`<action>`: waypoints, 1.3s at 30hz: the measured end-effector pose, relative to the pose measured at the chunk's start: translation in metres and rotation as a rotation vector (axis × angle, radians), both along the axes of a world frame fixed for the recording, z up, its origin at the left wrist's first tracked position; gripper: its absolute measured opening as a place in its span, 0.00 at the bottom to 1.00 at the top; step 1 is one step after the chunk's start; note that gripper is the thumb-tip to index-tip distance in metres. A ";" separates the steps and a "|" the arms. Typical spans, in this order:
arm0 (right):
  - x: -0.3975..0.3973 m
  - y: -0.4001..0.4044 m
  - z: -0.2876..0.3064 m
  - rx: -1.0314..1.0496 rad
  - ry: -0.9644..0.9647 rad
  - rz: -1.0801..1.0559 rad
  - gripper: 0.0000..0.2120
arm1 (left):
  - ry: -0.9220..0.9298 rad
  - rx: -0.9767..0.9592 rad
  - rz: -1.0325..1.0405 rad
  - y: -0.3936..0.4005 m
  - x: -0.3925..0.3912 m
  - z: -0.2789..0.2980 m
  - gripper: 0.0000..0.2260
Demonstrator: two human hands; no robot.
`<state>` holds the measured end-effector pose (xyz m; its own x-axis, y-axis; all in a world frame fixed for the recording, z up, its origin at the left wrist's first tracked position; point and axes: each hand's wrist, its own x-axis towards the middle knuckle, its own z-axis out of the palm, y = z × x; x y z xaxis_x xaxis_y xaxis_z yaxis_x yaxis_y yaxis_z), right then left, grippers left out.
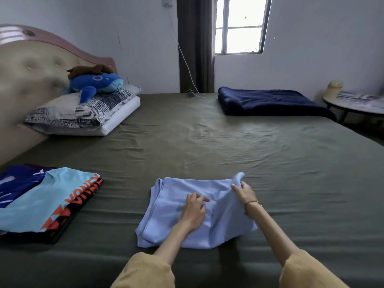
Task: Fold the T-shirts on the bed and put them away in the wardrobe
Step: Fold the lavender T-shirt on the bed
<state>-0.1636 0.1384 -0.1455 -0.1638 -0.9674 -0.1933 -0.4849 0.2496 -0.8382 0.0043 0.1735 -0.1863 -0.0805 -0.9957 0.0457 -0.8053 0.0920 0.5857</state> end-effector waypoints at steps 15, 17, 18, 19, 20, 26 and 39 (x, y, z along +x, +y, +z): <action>0.176 0.014 0.011 0.131 0.152 0.323 0.16 | 0.935 0.373 0.357 0.006 0.107 0.019 0.18; 0.189 0.016 0.005 0.141 0.130 0.349 0.17 | 0.993 0.369 0.372 0.004 0.117 0.014 0.23; 0.194 0.015 0.000 0.143 0.125 0.360 0.16 | 1.028 0.389 0.389 0.004 0.122 0.011 0.25; 0.197 0.016 -0.002 0.153 0.107 0.373 0.14 | 1.049 0.414 0.401 0.004 0.126 0.008 0.25; 0.200 0.017 -0.005 0.157 0.083 0.382 0.13 | 1.065 0.419 0.408 0.005 0.130 0.007 0.23; 0.205 0.004 -0.028 0.155 -0.044 0.401 0.07 | 0.846 0.295 0.465 -0.001 0.143 0.001 0.12; 0.124 -0.026 -0.024 0.293 -0.123 -0.091 0.25 | 0.430 0.341 0.569 -0.031 0.140 -0.004 0.22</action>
